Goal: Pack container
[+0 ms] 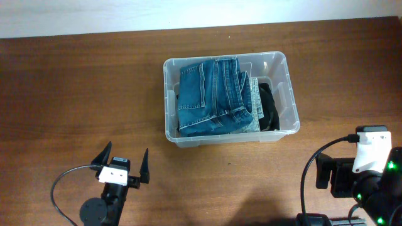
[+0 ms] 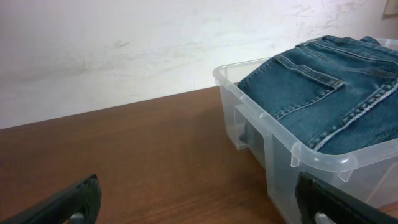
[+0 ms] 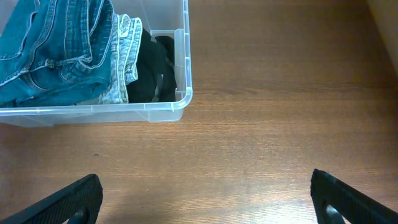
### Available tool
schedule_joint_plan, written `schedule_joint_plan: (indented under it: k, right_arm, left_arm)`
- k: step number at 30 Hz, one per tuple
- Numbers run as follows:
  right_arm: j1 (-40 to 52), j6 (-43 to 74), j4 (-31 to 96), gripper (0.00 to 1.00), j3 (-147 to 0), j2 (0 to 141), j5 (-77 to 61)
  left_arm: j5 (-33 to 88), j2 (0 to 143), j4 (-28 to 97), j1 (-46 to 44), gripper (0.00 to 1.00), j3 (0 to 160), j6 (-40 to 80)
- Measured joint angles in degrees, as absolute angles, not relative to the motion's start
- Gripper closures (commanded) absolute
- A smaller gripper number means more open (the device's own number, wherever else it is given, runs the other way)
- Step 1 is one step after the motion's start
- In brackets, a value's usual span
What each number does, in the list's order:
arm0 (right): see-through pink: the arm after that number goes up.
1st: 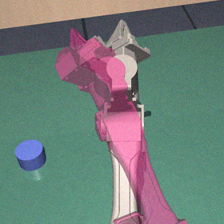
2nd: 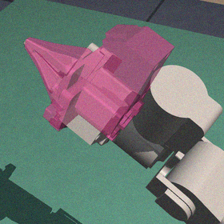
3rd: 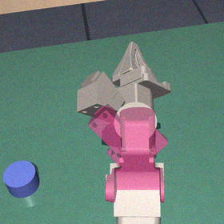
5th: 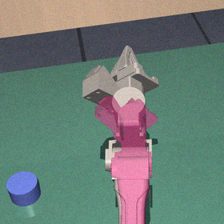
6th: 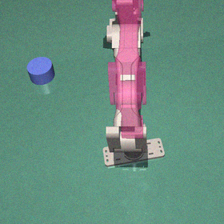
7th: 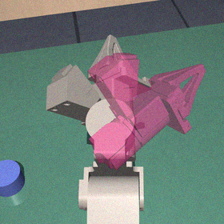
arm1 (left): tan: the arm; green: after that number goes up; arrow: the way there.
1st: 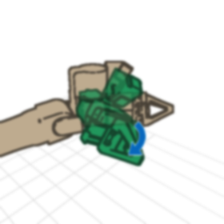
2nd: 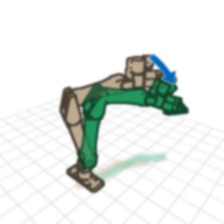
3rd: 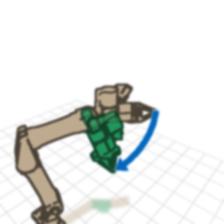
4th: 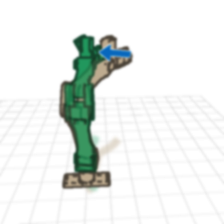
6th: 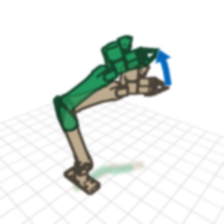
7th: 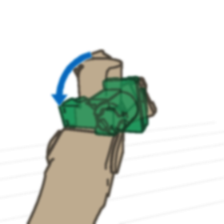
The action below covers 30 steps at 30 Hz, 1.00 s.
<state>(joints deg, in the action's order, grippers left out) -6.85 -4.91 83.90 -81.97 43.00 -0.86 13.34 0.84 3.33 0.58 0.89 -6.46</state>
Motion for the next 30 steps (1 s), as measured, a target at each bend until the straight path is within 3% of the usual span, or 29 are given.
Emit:
schedule_joint_plan:
  k: [22, 30]
  right_arm:
    - [-6.9, -5.0, 83.5, 0.02, -81.9, 38.0, -0.9]
    - [-6.9, -5.2, 62.3, 0.02, -67.6, 26.0, -3.0]
  left_arm:
    - [13.3, 0.8, 3.3, 0.6, 0.01, 0.9, -6.5]
    - [13.3, 0.8, 3.4, 0.6, 0.01, 0.9, -6.5]
